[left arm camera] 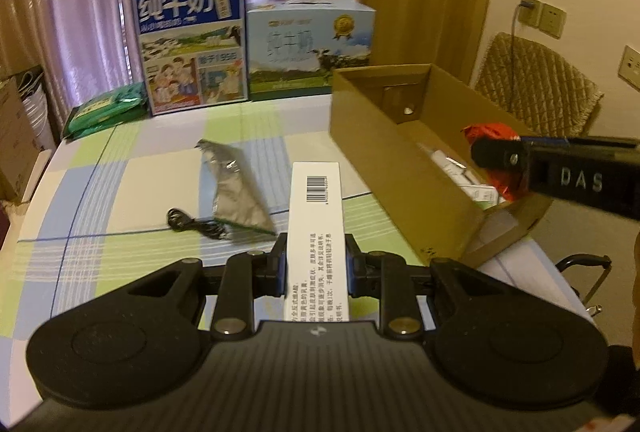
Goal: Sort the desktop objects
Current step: 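Carry the white box and red packet with both grippers over the cardboard box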
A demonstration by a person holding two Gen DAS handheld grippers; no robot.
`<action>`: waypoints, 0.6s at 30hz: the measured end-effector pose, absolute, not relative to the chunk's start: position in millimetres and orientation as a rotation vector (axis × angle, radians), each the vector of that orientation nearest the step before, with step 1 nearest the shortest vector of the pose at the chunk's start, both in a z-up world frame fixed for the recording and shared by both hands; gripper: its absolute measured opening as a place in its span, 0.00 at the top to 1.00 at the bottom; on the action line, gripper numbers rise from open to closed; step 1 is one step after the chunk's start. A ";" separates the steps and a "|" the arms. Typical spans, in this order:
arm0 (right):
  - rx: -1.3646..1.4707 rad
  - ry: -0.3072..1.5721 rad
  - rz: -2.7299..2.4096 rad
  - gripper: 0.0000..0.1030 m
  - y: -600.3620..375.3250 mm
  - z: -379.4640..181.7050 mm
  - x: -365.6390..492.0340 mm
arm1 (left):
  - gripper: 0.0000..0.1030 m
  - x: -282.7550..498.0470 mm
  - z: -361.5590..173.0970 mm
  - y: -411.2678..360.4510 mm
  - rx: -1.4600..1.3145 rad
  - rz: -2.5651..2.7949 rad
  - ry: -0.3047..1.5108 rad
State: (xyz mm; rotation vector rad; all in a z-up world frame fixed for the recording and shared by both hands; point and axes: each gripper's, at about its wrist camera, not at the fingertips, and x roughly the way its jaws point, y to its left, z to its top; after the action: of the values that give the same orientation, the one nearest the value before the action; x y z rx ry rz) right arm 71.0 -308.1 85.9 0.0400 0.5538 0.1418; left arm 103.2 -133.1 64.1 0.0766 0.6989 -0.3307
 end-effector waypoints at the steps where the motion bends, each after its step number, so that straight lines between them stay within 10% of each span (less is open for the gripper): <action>1: 0.037 0.551 0.132 0.74 -314.6 88.3 72.0 | 0.79 103.6 66.2 -138.1 0.079 -0.339 0.697; 18: 0.052 0.563 -0.005 0.74 -432.1 93.7 107.8 | 0.79 154.7 81.9 -257.6 0.079 -0.521 0.671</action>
State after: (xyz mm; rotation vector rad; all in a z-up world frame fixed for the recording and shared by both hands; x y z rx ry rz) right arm 107.8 -432.1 93.7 0.0517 0.5635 -0.0050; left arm 154.7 -257.6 81.9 0.0793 0.6711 -0.5205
